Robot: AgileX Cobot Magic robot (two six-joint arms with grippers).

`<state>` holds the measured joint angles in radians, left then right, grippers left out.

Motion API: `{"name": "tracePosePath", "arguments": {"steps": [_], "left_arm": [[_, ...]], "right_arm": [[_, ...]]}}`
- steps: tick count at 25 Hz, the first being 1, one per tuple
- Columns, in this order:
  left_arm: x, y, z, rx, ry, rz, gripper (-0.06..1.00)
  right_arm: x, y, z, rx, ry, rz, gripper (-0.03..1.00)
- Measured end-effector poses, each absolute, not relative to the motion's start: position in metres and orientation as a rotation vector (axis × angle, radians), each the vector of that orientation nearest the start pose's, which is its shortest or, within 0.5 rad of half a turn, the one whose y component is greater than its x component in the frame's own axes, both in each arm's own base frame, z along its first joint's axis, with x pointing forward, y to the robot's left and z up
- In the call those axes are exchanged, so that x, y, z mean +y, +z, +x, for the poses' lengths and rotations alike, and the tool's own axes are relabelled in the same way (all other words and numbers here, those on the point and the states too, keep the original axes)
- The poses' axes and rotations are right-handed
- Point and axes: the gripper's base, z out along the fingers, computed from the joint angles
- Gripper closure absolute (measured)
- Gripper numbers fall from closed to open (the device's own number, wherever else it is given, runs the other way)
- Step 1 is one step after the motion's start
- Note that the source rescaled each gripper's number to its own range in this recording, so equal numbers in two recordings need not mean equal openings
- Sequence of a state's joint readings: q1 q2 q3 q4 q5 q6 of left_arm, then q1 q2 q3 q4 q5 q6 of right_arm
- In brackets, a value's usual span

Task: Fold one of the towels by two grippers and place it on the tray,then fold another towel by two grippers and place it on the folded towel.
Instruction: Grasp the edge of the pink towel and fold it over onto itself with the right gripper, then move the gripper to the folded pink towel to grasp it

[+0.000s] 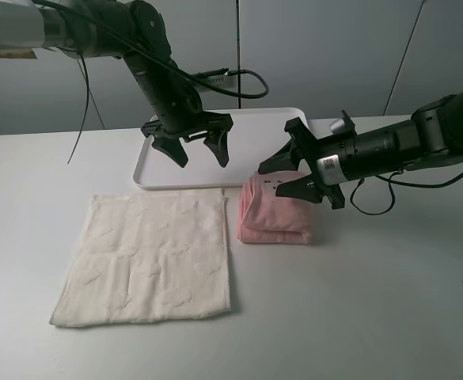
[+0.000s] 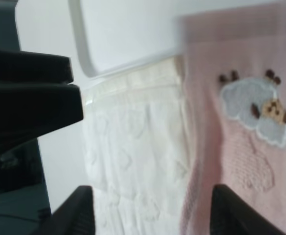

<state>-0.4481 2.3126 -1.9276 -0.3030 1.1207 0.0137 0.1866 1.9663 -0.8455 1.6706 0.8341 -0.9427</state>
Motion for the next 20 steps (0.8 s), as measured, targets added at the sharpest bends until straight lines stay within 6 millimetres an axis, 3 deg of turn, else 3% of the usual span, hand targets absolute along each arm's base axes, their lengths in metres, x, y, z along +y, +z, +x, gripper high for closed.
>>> {"name": "tracePosePath", "arguments": {"steps": [8,13,16,20], "left_arm": [[-0.220,0.166,0.424,2.999,-0.449,0.540,-0.06],[-0.215,0.165,0.423,3.033,-0.435,0.572,-0.06],[-0.214,0.165,0.421,3.044,-0.428,0.588,-0.06],[-0.214,0.165,0.421,3.041,-0.428,0.604,-0.06]], "right_arm": [[0.127,0.126,0.318,2.576,1.355,0.240,0.38],[0.100,0.139,0.329,2.584,1.260,0.323,0.38],[0.083,0.132,0.329,2.662,1.152,0.372,0.38],[0.078,0.118,0.329,2.726,1.082,0.418,0.38]]}}
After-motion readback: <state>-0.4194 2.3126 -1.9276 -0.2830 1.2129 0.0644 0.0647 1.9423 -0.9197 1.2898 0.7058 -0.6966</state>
